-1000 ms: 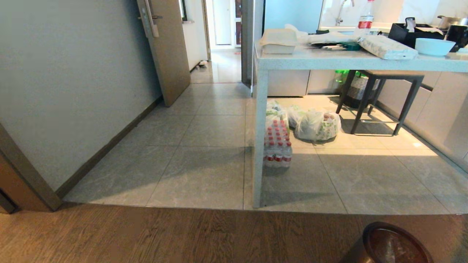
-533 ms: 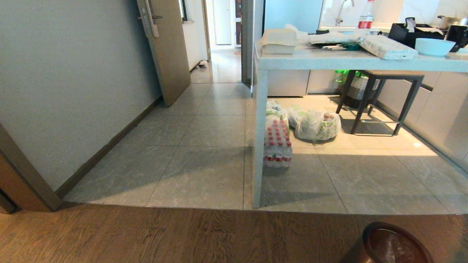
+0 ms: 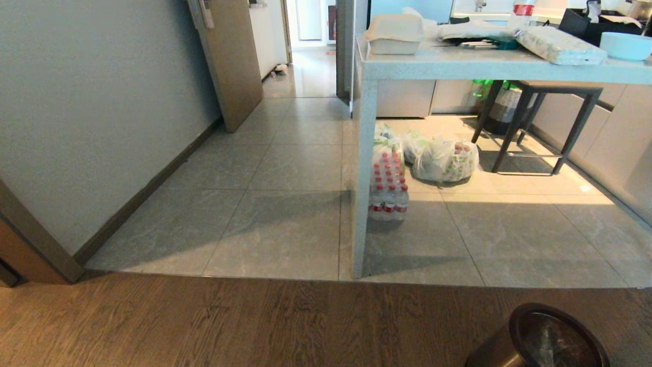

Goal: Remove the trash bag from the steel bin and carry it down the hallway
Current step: Place the outer trash can on the ground

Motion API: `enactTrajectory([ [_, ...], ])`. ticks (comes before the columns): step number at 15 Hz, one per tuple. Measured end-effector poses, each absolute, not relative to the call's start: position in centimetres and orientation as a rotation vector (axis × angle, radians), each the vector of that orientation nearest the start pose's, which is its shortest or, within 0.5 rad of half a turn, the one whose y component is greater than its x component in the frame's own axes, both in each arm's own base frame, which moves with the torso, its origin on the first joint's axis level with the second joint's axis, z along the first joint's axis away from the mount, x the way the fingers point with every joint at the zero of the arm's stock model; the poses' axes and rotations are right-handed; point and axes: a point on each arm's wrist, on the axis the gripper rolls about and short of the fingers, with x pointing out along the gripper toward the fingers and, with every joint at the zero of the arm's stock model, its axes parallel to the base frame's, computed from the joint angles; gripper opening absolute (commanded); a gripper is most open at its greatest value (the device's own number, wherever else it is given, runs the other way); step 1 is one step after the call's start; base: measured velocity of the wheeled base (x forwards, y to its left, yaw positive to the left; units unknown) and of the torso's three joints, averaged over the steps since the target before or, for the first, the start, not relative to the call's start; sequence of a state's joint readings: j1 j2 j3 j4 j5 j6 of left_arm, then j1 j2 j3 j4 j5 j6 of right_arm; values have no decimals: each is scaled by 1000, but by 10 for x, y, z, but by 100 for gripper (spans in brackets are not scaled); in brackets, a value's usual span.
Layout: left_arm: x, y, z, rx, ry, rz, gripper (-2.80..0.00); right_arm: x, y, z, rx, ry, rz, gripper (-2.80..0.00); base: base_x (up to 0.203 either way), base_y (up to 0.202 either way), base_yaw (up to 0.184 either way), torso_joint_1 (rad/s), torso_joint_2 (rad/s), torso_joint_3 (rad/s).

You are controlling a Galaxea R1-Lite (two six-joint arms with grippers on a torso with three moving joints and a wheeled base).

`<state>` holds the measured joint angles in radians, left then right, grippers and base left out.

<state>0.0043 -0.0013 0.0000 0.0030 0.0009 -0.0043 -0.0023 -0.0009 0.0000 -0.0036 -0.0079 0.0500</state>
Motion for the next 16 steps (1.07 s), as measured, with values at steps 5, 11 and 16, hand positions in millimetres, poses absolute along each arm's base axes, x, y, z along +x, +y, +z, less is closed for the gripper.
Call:
enactTrajectory([
  [5, -23, 0, 75, -4, 2, 6, -280, -23, 0, 76, 47, -5, -9, -280, 0, 0, 0, 0, 1, -195],
  [11, -23, 0, 75, -4, 2, 6, -280, -23, 0, 76, 52, -5, -9, -280, 0, 0, 0, 3, 3, -194],
  [16, -23, 0, 75, -4, 2, 6, -280, -23, 0, 76, 52, -4, -9, -280, 0, 0, 0, 1, 2, -201],
])
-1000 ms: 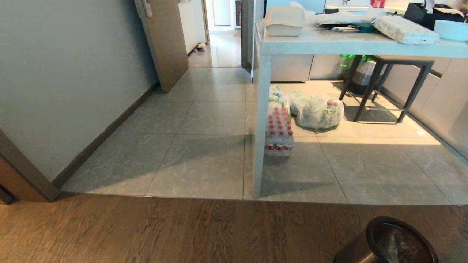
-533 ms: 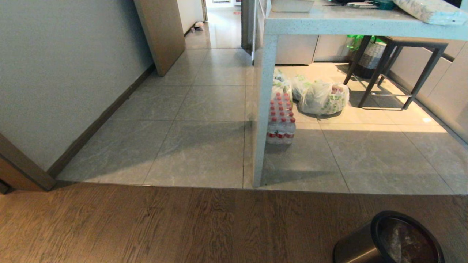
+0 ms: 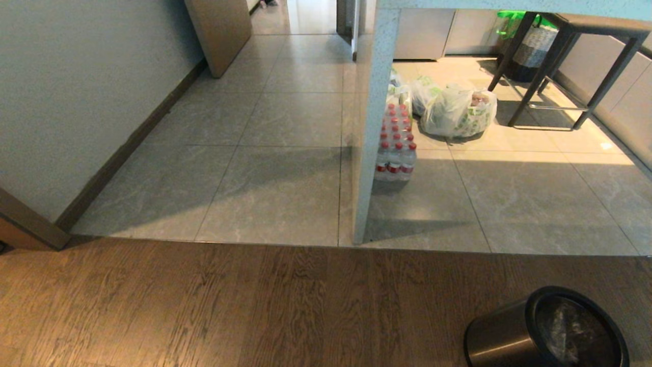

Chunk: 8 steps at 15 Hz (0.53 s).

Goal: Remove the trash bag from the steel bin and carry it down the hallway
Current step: Place the outer trash can on the ground

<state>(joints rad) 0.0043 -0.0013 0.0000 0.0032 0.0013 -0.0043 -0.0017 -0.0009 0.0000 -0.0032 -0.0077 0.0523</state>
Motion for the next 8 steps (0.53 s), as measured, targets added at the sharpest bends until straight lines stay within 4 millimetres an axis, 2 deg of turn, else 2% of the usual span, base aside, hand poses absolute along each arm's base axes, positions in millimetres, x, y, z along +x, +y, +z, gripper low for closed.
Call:
enactTrajectory([
  [4, -23, 0, 75, -4, 2, 6, -280, -23, 0, 76, 46, -5, -9, -280, 0, 0, 0, 2, 3, -183],
  [8, -23, 0, 75, -4, 2, 6, -280, -23, 0, 76, 47, -5, -8, -280, 0, 0, 0, 2, 2, -36],
])
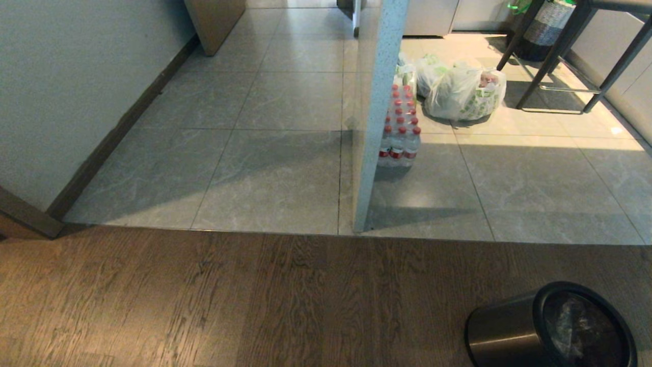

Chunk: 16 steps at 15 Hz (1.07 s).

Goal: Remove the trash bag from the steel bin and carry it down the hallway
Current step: Place the outer trash can on the ground

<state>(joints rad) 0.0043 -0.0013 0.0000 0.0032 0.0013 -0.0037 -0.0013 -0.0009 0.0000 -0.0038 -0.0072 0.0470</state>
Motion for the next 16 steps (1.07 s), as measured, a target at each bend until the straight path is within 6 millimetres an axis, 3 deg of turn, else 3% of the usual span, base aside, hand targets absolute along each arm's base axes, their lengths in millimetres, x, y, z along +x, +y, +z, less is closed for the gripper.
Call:
enactTrajectory([
  [8, -23, 0, 75, -3, 2, 6, -280, -24, 0, 77, 60, 0, -16, -280, 0, 0, 0, 0, 0, 0],
  [11, -23, 0, 75, -3, 2, 5, -280, -37, 0, 120, 70, -25, -25, -280, 0, 0, 0, 0, 0, 0],
  [13, -23, 0, 75, -3, 2, 6, -280, -43, -1, 151, 91, 69, -34, -280, 0, 0, 0, 0, 0, 0],
  [16, -23, 0, 75, -3, 2, 6, -280, -22, -1, 181, 120, 330, -84, -280, 0, 0, 0, 0, 0, 0],
])
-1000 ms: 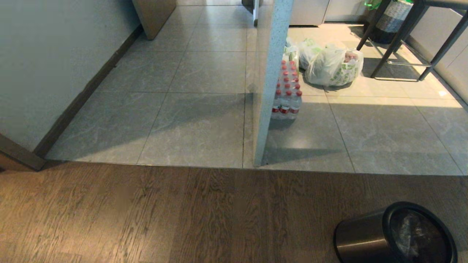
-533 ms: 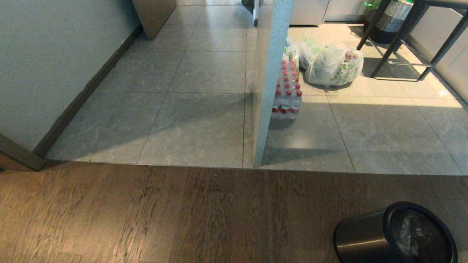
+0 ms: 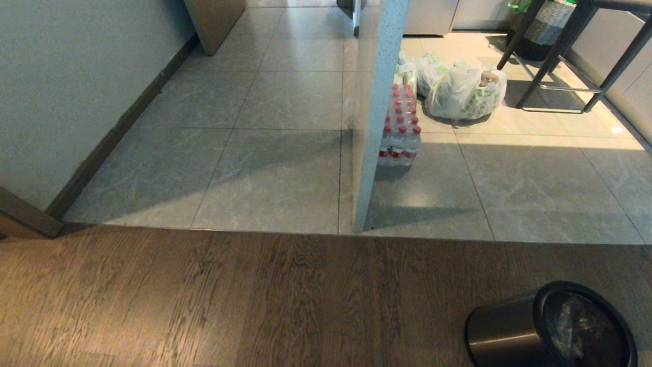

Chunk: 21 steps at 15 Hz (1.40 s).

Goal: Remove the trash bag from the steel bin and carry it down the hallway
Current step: Place the outer trash can on the ground

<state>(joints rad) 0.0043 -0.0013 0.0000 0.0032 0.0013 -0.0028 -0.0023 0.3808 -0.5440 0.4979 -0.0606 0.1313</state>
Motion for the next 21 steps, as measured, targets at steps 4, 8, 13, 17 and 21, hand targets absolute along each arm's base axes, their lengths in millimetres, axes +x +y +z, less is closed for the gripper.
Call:
enactTrajectory([
  [4, -23, 0, 75, -3, 1, 6, -280, 49, -4, 195, 182, 625, -218, -280, 0, 0, 0, 0, 0, 0],
  [8, -23, 0, 75, -3, 2, 6, -280, 136, -14, 181, 347, 776, -269, -280, 0, 0, 0, 0, 0, 0],
  [13, -23, 0, 75, -3, 2, 6, -280, 205, -67, 135, 572, 830, -302, -280, 0, 0, 0, 0, 0, 0],
  [17, -23, 0, 75, -2, 2, 5, -280, 223, -95, 99, 653, 920, -332, 0, 0, 0, 0, 0, 0, 0],
  [21, -23, 0, 75, -2, 2, 6, -280, 236, -97, 76, 619, 1014, -272, 0, 0, 0, 0, 0, 0, 0],
])
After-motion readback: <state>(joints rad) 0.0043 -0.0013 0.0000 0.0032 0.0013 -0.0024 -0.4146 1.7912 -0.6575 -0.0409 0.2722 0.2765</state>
